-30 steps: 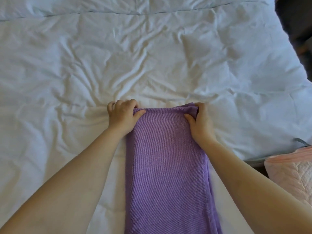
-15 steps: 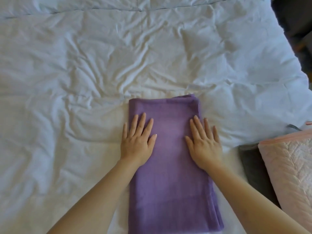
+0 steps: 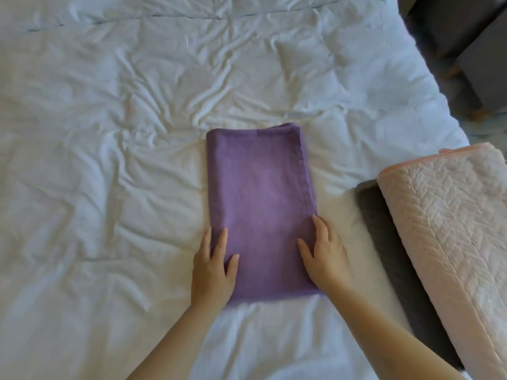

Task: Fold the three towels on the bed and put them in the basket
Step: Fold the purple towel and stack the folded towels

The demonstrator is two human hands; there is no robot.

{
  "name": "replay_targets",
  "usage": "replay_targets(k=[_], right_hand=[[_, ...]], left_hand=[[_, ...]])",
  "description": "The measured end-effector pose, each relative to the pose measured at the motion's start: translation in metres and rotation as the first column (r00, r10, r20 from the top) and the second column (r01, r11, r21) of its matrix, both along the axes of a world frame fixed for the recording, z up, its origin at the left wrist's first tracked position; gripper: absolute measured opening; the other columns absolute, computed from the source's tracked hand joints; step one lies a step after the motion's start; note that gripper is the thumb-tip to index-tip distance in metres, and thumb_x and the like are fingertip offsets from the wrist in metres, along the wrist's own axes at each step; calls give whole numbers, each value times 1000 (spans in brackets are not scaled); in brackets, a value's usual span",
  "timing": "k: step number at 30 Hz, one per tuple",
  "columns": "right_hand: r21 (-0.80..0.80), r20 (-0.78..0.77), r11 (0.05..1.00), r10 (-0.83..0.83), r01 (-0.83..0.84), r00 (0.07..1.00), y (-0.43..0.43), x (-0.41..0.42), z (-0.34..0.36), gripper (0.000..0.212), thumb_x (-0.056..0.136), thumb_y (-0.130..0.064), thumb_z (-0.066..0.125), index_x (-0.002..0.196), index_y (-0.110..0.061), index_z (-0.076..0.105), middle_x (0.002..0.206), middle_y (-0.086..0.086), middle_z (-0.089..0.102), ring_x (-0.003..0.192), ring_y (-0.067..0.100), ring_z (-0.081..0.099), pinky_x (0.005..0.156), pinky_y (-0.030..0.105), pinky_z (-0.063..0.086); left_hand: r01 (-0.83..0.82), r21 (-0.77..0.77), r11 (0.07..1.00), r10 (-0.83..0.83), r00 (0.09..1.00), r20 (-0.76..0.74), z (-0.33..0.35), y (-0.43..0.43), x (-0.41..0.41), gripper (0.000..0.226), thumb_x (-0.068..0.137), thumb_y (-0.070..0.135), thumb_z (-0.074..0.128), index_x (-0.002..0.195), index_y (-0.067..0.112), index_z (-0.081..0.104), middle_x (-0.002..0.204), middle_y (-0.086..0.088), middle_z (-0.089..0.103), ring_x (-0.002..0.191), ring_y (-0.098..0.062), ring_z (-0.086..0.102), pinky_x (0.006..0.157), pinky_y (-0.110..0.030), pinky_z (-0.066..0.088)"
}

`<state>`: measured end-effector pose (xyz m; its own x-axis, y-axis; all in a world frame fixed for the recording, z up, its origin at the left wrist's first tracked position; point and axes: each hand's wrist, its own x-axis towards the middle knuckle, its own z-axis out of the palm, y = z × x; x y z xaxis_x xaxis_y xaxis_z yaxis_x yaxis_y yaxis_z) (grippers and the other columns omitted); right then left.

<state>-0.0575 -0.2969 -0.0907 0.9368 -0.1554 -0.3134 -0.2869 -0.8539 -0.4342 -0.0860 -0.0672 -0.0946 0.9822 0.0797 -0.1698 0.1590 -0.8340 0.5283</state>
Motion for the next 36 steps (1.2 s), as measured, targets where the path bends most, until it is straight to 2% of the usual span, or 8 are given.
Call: replay_targets(k=[4, 7, 10, 17, 21, 26, 33, 36], right_hand=[[233, -194, 923, -265, 307, 945, -2, -25, 9, 75, 79, -37, 72, 136, -3, 36, 131, 14, 49, 118, 30, 50, 94, 33, 41], [293, -308, 881, -282, 373, 909, -9, -31, 8, 51, 82, -35, 71, 116, -3, 49, 106, 12, 59, 101, 32, 57, 78, 32, 43], [372, -255, 832, -334, 411, 907, -27, -39, 12, 36, 81, -34, 72, 98, -9, 53, 84, 1, 57, 84, 27, 58, 64, 32, 42], [326, -198, 810, -446, 488, 873, -90, -93, 24, 39, 75, -37, 76, 103, -17, 57, 85, -9, 58, 75, 7, 54, 56, 22, 38], [455, -253, 597, -625, 661, 739, -83, -107, 27, 47, 72, -38, 78, 107, -20, 52, 90, -10, 55, 79, 7, 54, 59, 22, 39], [533, -295, 351, -776, 770, 558, -64, -119, 24, 54, 73, -38, 77, 115, -19, 49, 100, -5, 56, 89, 13, 57, 81, 30, 46], [543, -272, 192, -881, 817, 388, -34, -132, 15, 53, 79, -41, 72, 121, -17, 52, 105, -4, 64, 91, 11, 63, 82, 31, 53], [542, -250, 188, -895, 819, 371, -12, -137, 11, 36, 84, -40, 65, 113, -20, 54, 101, -6, 64, 88, 10, 63, 77, 29, 54]], left_hand=[[-379, -255, 890, 307, 909, -281, 2, -1, -10, 60, 90, 31, 61, 138, 2, 39, 129, -20, 53, 121, -34, 50, 98, -38, 42], [-443, -266, 856, 333, 866, -373, 4, -3, -17, 42, 89, 43, 58, 111, 8, 51, 97, -6, 62, 98, -33, 61, 72, -31, 43], [-470, -276, 839, 366, 861, -352, 11, -13, -30, 38, 85, 43, 65, 99, 10, 53, 93, -5, 64, 92, -29, 62, 72, -31, 43], [-245, -305, 920, 22, 811, -584, 17, -44, -87, 43, 76, 39, 75, 108, 16, 58, 95, 3, 69, 86, -17, 66, 80, -36, 54], [-189, -76, 979, 174, 970, -172, 29, -27, -28, 47, 76, 33, 76, 110, 8, 55, 104, -12, 60, 102, -31, 57, 88, -38, 46], [69, 144, 987, -75, 997, 33, 34, -22, 72, 65, 82, 36, 68, 135, 7, 45, 139, -17, 44, 126, -38, 41, 103, -44, 34], [306, 354, 884, -268, 951, -152, 1, -25, 176, 87, 86, 62, 48, 150, 14, 13, 160, -10, 10, 145, -30, 17, 116, -49, 16], [417, 420, 806, -335, 907, -256, -13, -24, 199, 80, 86, 68, 36, 148, 21, 19, 156, -6, 24, 139, -32, 30, 112, -52, 20]])
